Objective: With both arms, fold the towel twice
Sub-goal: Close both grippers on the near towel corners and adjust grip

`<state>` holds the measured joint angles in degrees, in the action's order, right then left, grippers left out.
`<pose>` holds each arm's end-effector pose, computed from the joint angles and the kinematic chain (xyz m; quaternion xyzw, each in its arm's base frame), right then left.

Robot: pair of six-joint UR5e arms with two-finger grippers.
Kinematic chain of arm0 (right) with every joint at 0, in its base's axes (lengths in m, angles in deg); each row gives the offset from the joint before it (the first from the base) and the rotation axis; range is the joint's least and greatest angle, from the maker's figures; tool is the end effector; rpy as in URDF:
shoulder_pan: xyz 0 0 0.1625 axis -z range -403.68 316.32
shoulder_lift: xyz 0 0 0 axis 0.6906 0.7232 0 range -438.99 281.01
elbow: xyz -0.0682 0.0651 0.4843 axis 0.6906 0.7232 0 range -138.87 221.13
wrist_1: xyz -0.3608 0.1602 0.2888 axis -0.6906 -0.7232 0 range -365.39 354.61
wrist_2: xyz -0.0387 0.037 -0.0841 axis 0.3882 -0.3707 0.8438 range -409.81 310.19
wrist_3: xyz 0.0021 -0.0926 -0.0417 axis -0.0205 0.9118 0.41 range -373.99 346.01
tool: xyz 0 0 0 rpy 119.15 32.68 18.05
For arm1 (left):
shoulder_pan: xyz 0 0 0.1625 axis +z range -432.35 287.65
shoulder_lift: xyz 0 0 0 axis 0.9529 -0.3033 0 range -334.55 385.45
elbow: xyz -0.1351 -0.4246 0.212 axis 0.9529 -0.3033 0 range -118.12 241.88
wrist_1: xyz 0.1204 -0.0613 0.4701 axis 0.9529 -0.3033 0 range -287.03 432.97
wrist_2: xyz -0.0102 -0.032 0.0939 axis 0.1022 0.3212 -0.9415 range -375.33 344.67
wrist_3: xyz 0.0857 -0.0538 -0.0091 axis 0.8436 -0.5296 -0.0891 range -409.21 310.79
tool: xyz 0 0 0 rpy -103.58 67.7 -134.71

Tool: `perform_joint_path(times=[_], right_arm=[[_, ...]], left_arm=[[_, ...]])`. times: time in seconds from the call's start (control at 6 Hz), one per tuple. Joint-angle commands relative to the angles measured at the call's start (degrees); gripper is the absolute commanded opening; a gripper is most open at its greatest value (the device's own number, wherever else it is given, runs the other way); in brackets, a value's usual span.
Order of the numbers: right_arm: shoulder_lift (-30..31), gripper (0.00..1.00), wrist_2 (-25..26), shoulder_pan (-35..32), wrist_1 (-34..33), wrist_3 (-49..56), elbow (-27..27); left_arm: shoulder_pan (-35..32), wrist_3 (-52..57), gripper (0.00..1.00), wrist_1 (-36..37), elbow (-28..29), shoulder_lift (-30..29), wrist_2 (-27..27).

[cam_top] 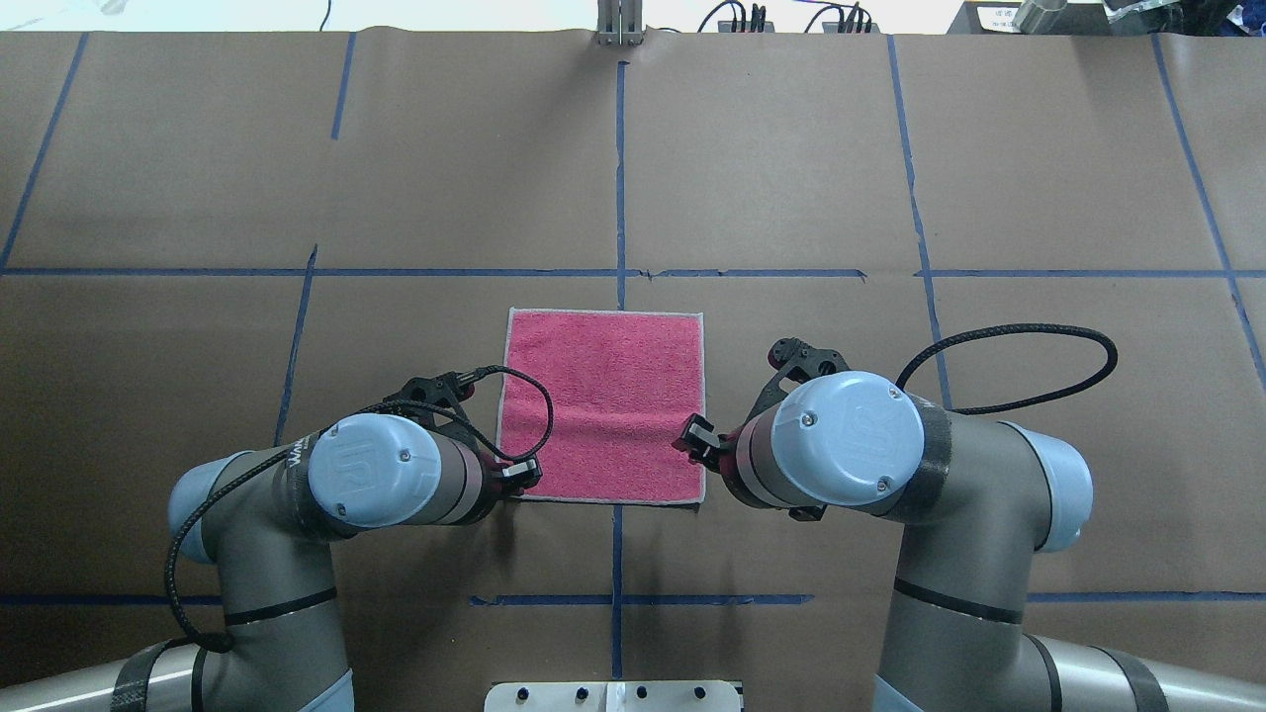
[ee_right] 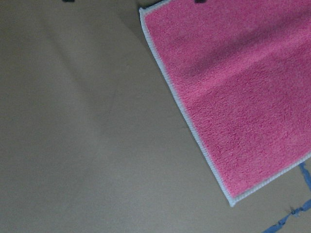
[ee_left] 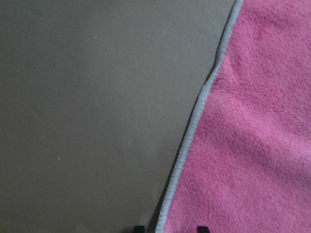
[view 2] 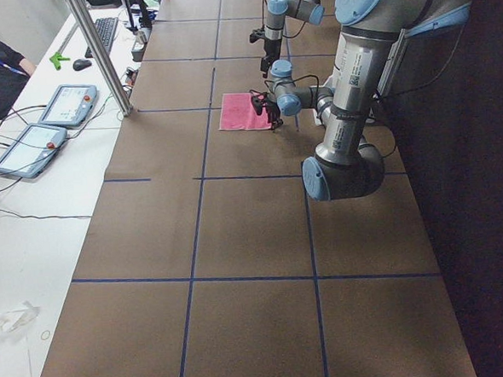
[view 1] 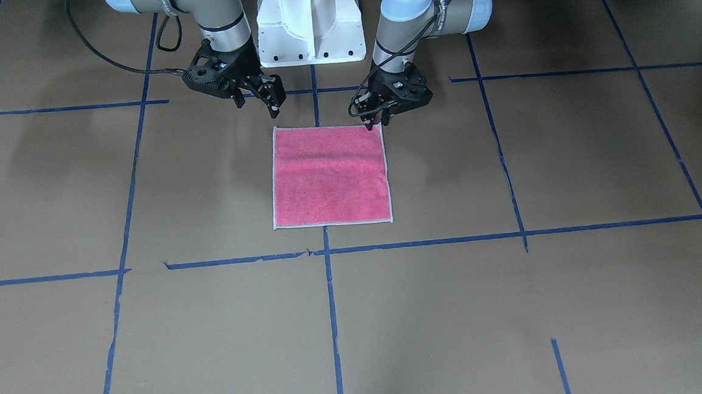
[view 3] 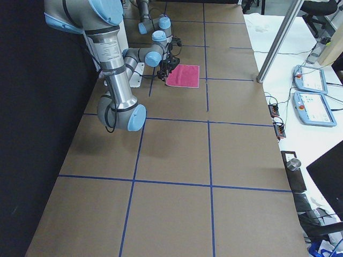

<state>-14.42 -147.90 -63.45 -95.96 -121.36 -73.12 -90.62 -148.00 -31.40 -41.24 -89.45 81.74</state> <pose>-0.5787 -0.3345 0.2397 -0.0555 -0.4158 0.2612 0.8693 0.6450 -0.3403 0.3027 -0.0187 0.4437 -0.1831 0.8771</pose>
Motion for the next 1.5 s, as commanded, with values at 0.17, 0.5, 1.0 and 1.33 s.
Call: perform_joint_path(times=[0.17, 0.5, 1.0, 1.33], right_arm=[[0.1, 0.87, 0.0, 0.0, 0.0, 0.1, 0.0], [0.1, 0.87, 0.1, 0.3, 0.0, 0.1, 0.1], [-1.4, 0.77, 1.6, 2.7, 0.6, -8.8, 5.3], [-4.8, 0.64, 3.7, 3.2, 1.7, -12.2, 10.2]], left_arm=[[0.3, 0.1, 0.17, 0.0, 0.2, -0.1, -0.6], [0.2, 0.6, 0.0, 0.0, -0.4, -0.1, -0.6], [0.0, 0.8, 0.0, 0.1, -1.1, -0.1, -0.3], [-0.1, 0.8, 0.0, 0.1, -1.3, -0.1, -0.2]])
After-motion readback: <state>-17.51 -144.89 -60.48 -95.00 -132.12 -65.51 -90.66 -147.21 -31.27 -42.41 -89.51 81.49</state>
